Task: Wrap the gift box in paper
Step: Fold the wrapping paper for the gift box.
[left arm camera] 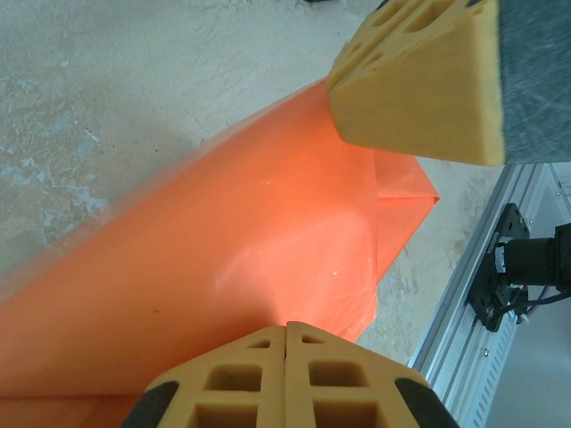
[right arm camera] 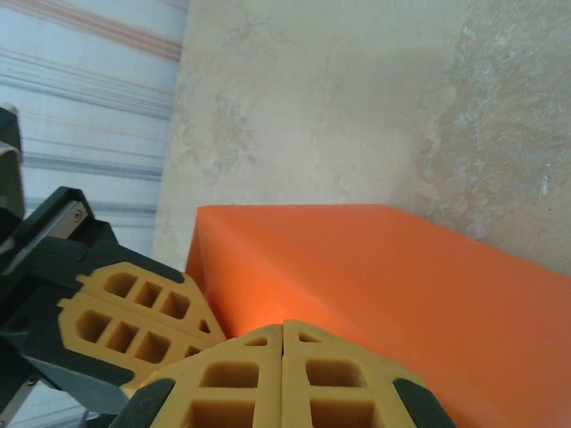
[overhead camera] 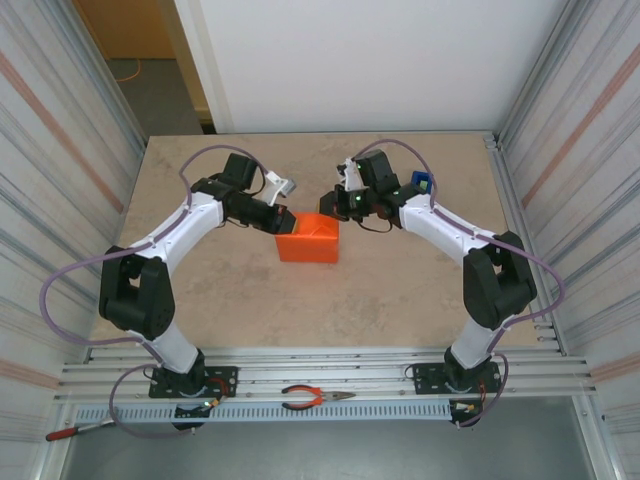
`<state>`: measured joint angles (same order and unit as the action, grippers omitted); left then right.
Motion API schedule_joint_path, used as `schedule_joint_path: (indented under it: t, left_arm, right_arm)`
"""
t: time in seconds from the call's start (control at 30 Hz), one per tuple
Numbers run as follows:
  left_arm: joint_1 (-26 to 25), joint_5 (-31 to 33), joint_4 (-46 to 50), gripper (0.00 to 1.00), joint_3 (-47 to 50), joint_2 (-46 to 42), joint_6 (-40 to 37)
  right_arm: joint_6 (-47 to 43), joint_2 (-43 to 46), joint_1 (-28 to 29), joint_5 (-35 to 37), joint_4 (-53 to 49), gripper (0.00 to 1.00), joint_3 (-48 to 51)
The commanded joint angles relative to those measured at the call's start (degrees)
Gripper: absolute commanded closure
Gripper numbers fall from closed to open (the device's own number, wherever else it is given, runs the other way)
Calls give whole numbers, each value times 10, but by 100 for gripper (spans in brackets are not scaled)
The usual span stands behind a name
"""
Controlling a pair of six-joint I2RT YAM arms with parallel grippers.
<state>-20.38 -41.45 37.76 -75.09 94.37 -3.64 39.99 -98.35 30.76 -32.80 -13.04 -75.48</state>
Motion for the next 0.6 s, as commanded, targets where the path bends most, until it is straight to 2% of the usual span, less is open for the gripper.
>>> schedule_joint_path:
  t: [0.0,0.33,0.57]
  left_arm:
    - [-4,2,8,100,17,-8,0]
    - [-5,-7,1,100,16,-11,4]
    - [28,-77,-56,100,-24,-37,86]
  right_arm:
    - [-4,0,18,3,-21,100,-23]
    - [8,-2,52,10,-3,100,33]
    - [4,10,54,21,-1,100,85]
